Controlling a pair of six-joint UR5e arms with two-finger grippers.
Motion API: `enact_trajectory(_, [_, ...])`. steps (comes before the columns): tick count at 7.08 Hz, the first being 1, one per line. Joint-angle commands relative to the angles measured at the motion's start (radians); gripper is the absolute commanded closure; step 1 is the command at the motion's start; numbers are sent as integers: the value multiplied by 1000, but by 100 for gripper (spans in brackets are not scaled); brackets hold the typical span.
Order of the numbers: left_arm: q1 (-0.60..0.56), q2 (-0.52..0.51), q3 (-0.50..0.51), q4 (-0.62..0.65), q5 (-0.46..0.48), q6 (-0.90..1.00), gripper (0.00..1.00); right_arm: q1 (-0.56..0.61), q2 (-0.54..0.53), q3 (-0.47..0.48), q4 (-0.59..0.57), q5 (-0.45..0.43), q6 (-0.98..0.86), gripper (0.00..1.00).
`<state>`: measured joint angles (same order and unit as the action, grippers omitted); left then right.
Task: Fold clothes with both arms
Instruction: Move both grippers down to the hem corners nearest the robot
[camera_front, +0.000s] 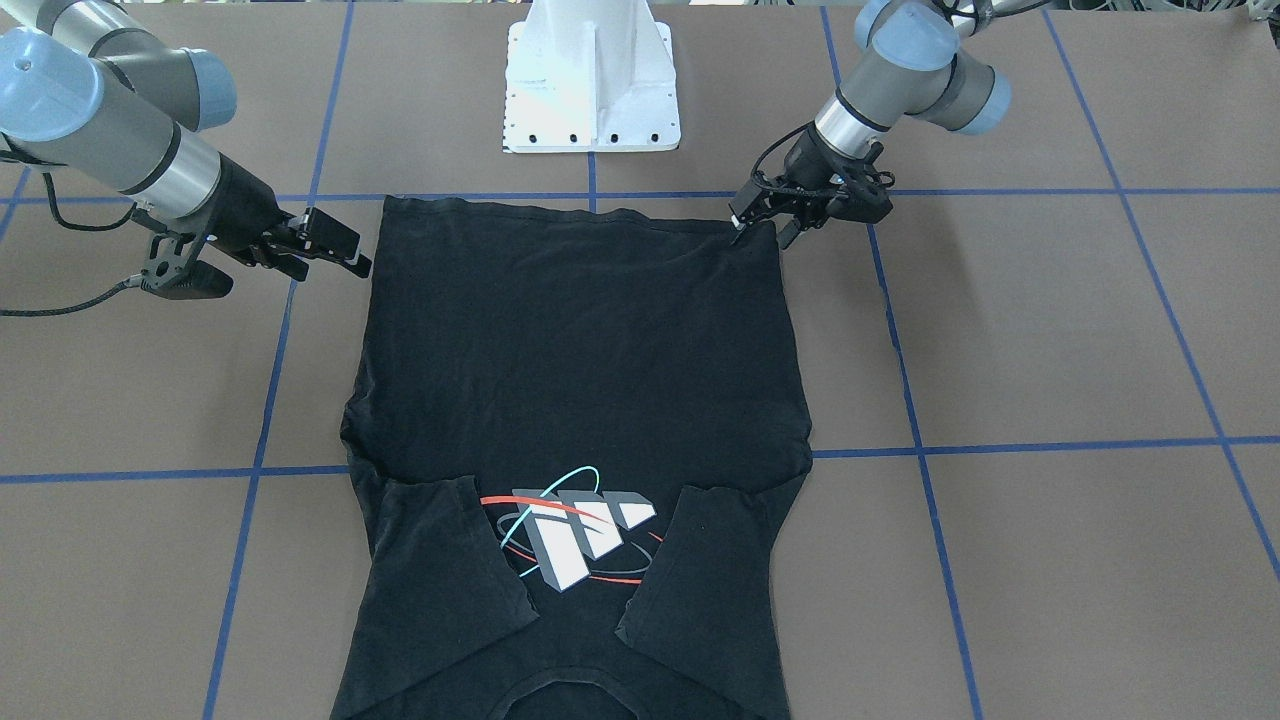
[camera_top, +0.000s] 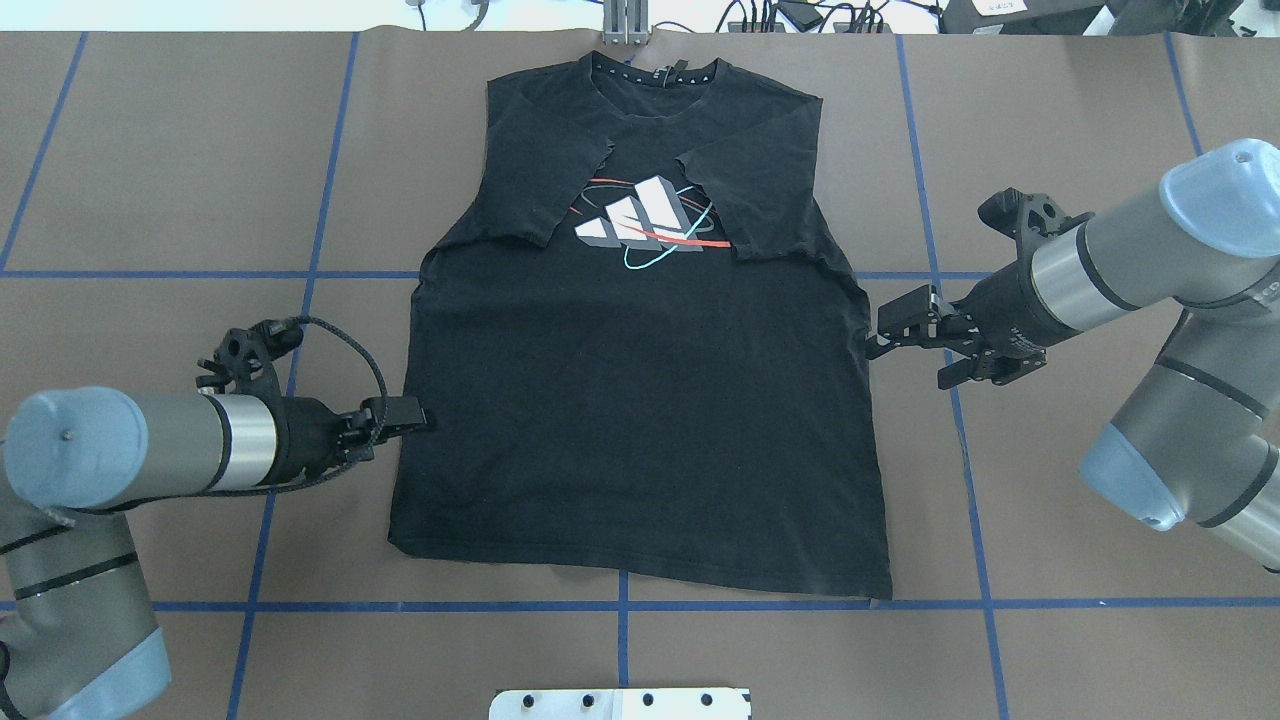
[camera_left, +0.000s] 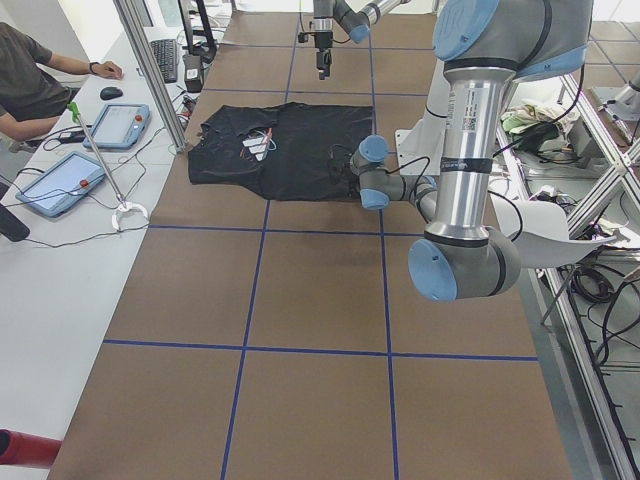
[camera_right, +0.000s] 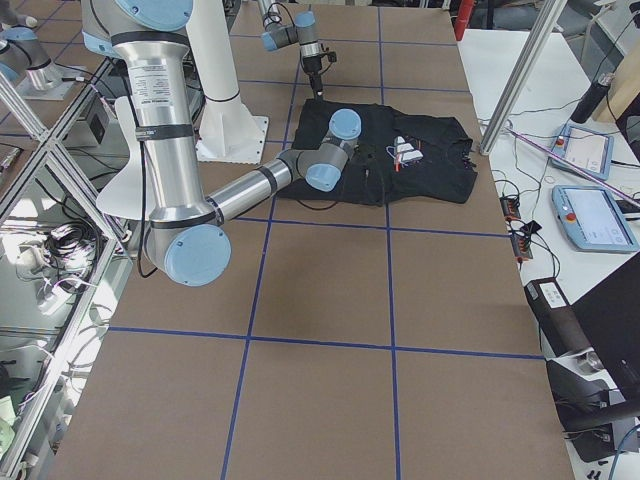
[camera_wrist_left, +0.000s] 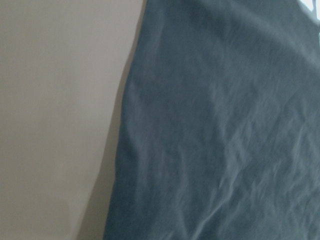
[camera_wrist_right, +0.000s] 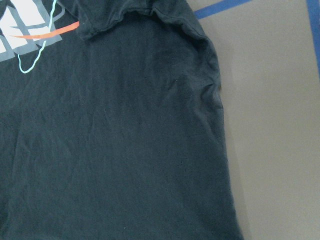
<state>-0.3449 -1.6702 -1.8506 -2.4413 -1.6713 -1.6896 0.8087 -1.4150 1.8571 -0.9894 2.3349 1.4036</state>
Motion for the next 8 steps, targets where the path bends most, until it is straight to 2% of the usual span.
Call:
enact_trajectory(1, [21,4,5,5,8,-2,4,0,-1,1,0,3,0,0])
enact_trajectory(3, [23,3,19,5,8,-1,4,0,1,1,0,1,0,0])
enact_trajectory(4, [26,1,17,4,7,-2,14,-2,1,1,0,1,0,0])
enact_trajectory(5, [26,0,16,4,7,-2,49,0,-1,1,0,1,0,0])
enact_trajectory(6, [26,3,1,4,7,-5,99,0,-2,1,0,1,0,0])
enact_trajectory(7, [24,10,-5,4,1,-5,100,-9,-2,1,0,-5,0,0])
enact_trajectory(8, [24,58,-71,5,-16,-5,100,-43,-1,1,0,-14,0,0])
